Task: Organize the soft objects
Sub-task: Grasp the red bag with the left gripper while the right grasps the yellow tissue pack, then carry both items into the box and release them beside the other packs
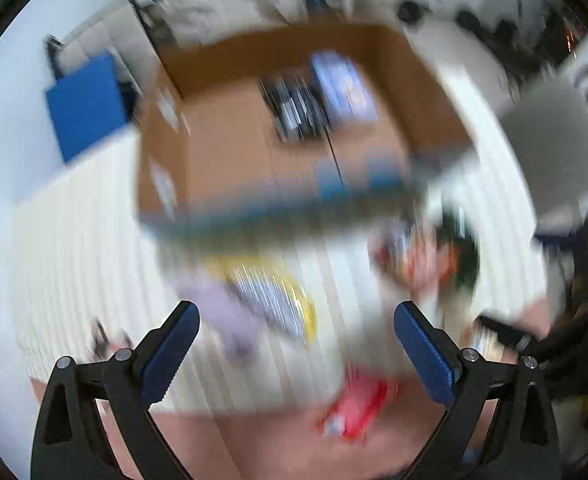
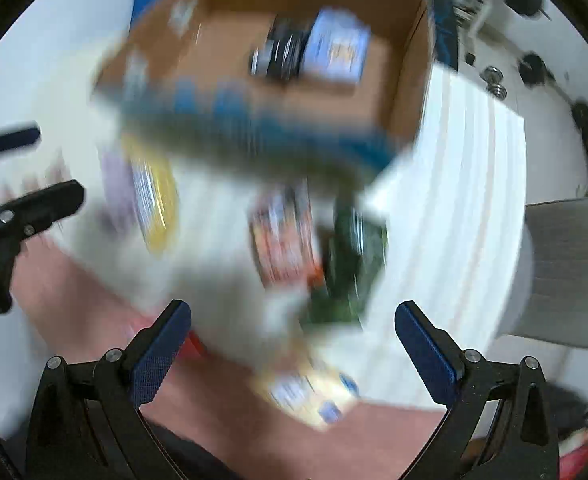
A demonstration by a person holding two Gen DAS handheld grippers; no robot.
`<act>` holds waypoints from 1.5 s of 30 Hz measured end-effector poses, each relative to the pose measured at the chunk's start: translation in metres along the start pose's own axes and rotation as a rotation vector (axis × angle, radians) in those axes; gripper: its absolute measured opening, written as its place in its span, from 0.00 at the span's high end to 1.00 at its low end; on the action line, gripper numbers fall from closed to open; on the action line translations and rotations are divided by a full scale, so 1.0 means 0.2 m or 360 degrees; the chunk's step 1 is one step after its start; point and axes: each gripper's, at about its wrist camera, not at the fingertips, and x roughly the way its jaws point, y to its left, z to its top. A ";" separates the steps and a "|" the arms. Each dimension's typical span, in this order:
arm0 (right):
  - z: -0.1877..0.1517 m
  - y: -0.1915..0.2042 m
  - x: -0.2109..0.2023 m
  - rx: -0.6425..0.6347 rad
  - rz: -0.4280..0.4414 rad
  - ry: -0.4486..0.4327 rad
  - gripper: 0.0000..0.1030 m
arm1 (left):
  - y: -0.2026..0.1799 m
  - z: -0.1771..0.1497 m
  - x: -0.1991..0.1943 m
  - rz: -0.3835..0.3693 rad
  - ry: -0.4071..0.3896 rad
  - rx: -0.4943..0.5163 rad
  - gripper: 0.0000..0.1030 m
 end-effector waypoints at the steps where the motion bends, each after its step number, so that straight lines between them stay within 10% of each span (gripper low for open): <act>1: -0.08 0.03 0.07 -0.0078 -0.0045 0.0075 0.00 | -0.04 -0.07 0.06 -0.0028 0.0065 0.0014 0.03; 10: -0.42 0.18 0.54 -0.0551 -0.0252 0.0306 0.01 | -0.31 -0.43 0.63 -0.0158 0.0536 0.0164 0.03; 12: -0.43 0.19 0.58 -0.0550 -0.0236 0.0324 0.15 | -0.33 -0.44 0.69 -0.0125 0.0575 0.0181 0.03; 16: -0.42 0.09 0.60 -0.0207 -0.0123 0.0359 0.23 | -0.33 -0.39 0.75 -0.0074 0.0578 0.0155 0.13; 22: -0.49 -0.22 0.55 0.0623 0.0502 0.0344 0.23 | -0.20 -0.27 0.76 -0.0162 0.0576 -0.0156 0.38; 27: -0.48 -0.26 0.47 0.0576 0.0374 0.0274 0.21 | -0.11 -0.21 0.77 -0.0401 0.0619 -0.0355 0.38; 37: -0.48 -0.16 0.53 0.0619 0.0162 0.0322 0.35 | -0.32 -0.22 0.74 -0.0180 0.0564 -0.0201 0.54; 45: -0.49 -0.23 0.23 0.0754 0.0391 0.0160 0.37 | -0.10 -0.30 0.47 -0.0250 0.0443 -0.0318 0.58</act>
